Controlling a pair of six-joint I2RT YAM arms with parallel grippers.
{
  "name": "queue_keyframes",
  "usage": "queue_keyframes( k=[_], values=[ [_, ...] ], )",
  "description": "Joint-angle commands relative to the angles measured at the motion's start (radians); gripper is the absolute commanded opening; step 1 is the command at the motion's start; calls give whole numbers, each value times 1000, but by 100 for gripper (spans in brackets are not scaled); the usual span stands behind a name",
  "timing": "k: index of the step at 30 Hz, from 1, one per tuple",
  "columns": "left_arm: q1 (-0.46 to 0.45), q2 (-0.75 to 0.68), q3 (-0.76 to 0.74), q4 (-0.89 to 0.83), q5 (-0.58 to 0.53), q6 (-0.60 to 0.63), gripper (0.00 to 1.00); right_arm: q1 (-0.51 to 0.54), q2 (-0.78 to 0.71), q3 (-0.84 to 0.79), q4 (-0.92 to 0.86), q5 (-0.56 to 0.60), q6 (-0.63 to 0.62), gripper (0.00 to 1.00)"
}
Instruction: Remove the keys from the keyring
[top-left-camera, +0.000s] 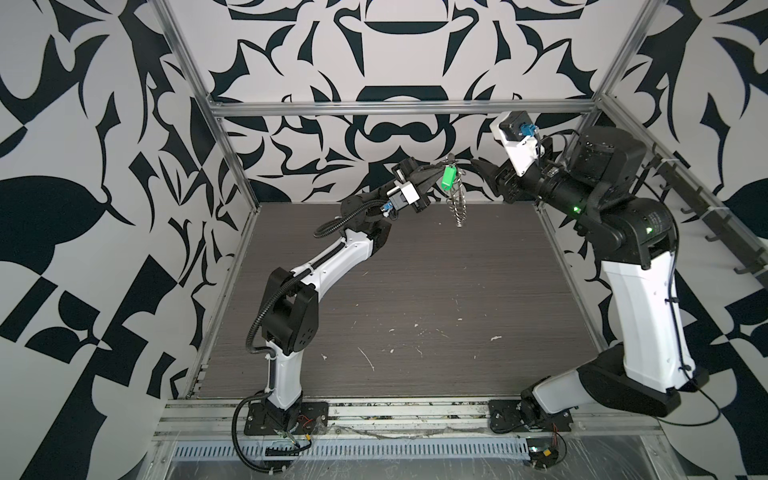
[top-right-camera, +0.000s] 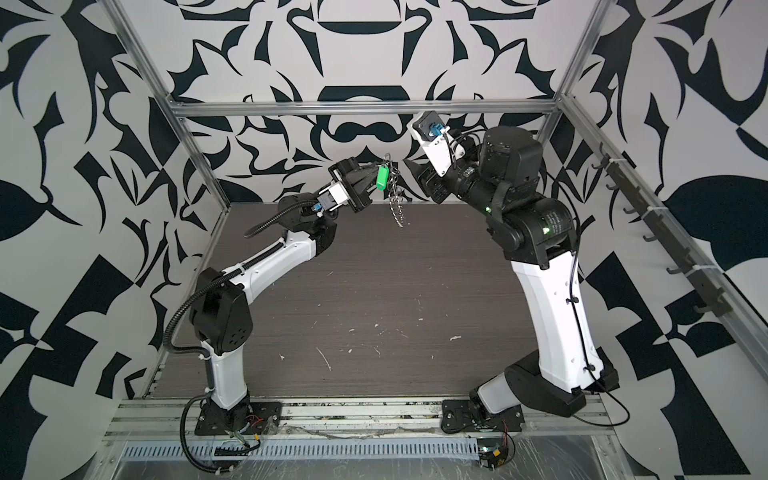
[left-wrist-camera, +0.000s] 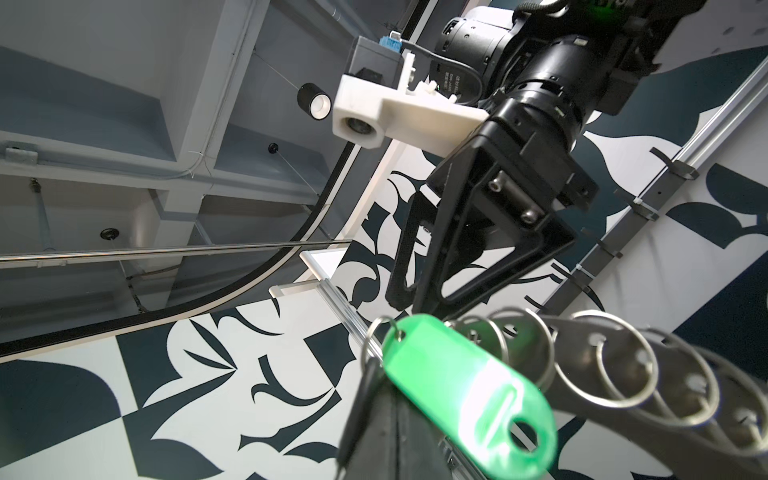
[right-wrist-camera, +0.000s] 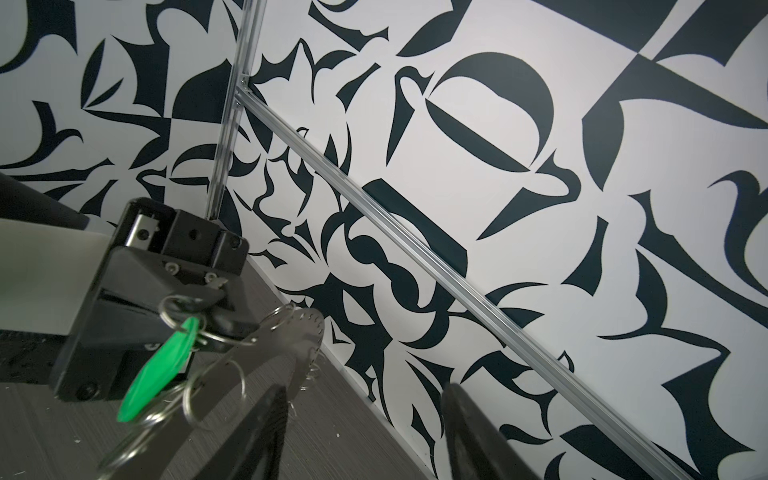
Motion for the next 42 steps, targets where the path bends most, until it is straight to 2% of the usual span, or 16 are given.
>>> queue_keyframes(
  k=[1,4,6,12,18,28,42],
  values=[
    [5,6,59,54,6,-54,0,-1,-43,6,42,-111,-70,59],
    [8,3,65,55,26,-82,0,-2,-115,-102,112,-214,-195,54],
    [17,-2,74,55,49,-131,0,-2,-138,-125,142,-240,-237,50],
    [28,-23,49,55,31,-152,0,-2,-121,-44,99,-281,-299,43],
    [29,-118,-115,55,43,-114,0,-2,-43,35,-46,-289,-376,38],
    [59,-286,-362,55,56,-71,0,-1,3,32,-132,-350,-399,32],
    [67,-304,-415,55,96,-86,0,30,30,20,-170,-412,-401,29]
  ],
)
